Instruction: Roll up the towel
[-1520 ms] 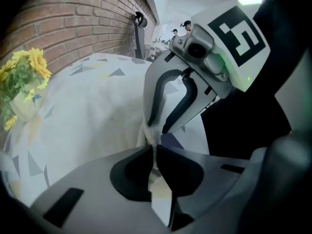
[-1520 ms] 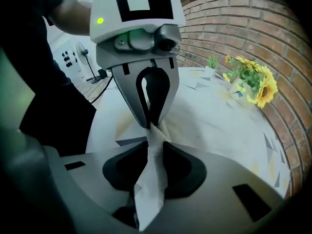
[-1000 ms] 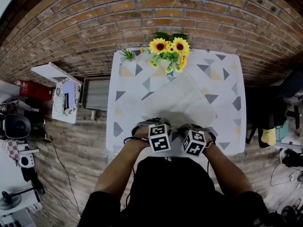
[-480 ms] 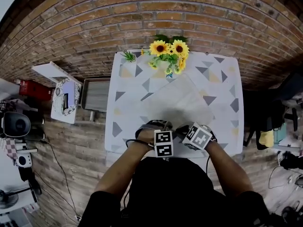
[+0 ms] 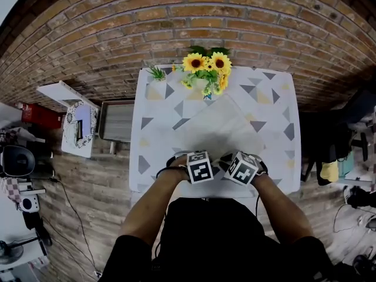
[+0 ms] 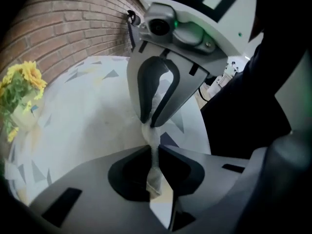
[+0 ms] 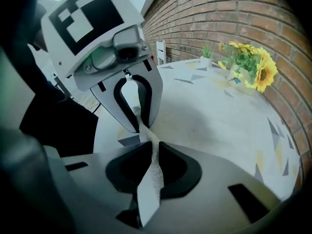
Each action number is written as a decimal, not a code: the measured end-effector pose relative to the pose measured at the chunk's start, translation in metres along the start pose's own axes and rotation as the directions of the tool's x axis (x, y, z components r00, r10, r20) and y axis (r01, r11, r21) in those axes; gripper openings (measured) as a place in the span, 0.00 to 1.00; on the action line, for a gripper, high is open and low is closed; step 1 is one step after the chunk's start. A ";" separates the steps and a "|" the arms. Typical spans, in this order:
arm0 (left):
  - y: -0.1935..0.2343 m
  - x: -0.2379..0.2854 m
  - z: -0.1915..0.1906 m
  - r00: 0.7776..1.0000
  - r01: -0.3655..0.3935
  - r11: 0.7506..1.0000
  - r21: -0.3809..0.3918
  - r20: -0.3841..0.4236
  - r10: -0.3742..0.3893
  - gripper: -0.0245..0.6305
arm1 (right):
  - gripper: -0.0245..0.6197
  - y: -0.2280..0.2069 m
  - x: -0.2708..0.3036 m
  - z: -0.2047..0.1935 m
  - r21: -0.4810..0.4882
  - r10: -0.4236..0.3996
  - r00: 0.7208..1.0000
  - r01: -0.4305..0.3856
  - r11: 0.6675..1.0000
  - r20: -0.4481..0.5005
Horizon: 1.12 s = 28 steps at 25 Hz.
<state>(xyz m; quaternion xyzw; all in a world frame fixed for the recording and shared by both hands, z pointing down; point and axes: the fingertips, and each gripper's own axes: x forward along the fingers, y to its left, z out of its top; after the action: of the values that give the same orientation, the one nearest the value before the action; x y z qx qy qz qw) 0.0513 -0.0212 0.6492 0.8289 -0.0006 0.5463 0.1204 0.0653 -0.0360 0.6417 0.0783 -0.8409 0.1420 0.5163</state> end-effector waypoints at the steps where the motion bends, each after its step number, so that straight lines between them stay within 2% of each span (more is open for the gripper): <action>1: 0.002 0.000 0.000 1.000 0.019 0.999 -0.029 0.010 -0.019 0.12 | 0.14 -0.003 0.001 -0.001 0.000 -0.006 1.000 0.006 1.000 -0.005; 3: 0.008 -0.001 -0.001 0.999 0.036 0.998 -0.059 0.018 -0.035 0.12 | 0.14 -0.009 0.003 -0.001 0.009 -0.012 1.000 0.012 1.000 -0.006; 6: 0.017 -0.002 0.000 1.000 0.002 0.999 -0.039 0.013 -0.001 0.14 | 0.13 -0.017 0.005 -0.003 0.031 -0.015 1.000 0.015 0.999 -0.012; 10: 0.032 -0.008 0.003 0.994 -0.109 0.993 0.036 -0.001 0.109 0.28 | 0.12 -0.027 0.006 -0.002 0.054 -0.009 1.000 0.010 0.998 -0.021; 12: 0.033 -0.014 0.007 0.986 -0.164 0.982 0.092 0.006 0.164 0.30 | 0.12 -0.032 0.007 0.000 0.056 -0.019 1.000 0.020 0.998 -0.022; 15: 0.023 -0.019 0.016 0.985 -0.170 0.974 0.149 0.029 0.168 0.30 | 0.11 -0.044 0.007 0.003 0.067 -0.059 0.998 0.059 0.996 -0.010; 18: 0.016 -0.012 0.014 0.988 -0.155 0.971 0.184 0.011 0.156 0.30 | 0.10 -0.055 0.003 0.006 0.087 -0.108 0.994 0.107 0.990 0.012; 21: 0.019 -0.003 0.008 0.989 -0.141 0.975 0.172 -0.010 0.145 0.30 | 0.14 -0.046 -0.008 0.012 0.074 -0.089 0.994 0.084 0.994 0.067; 24: 0.024 -0.003 0.007 0.993 -0.121 0.984 0.130 0.003 0.122 0.29 | 0.15 -0.024 -0.017 0.016 -0.010 -0.043 0.993 0.044 0.999 0.109; 28: 0.032 -0.004 0.006 0.996 -0.093 0.994 0.065 0.023 0.092 0.25 | 0.18 0.001 -0.012 0.007 -0.109 -0.020 0.997 0.029 0.994 0.076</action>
<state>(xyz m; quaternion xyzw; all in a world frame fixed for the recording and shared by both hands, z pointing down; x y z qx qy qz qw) 0.0512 -0.0540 0.6500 0.8369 -0.0221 0.5428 0.0675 0.0646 -0.0371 0.6280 0.0654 -0.8653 0.0860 0.4895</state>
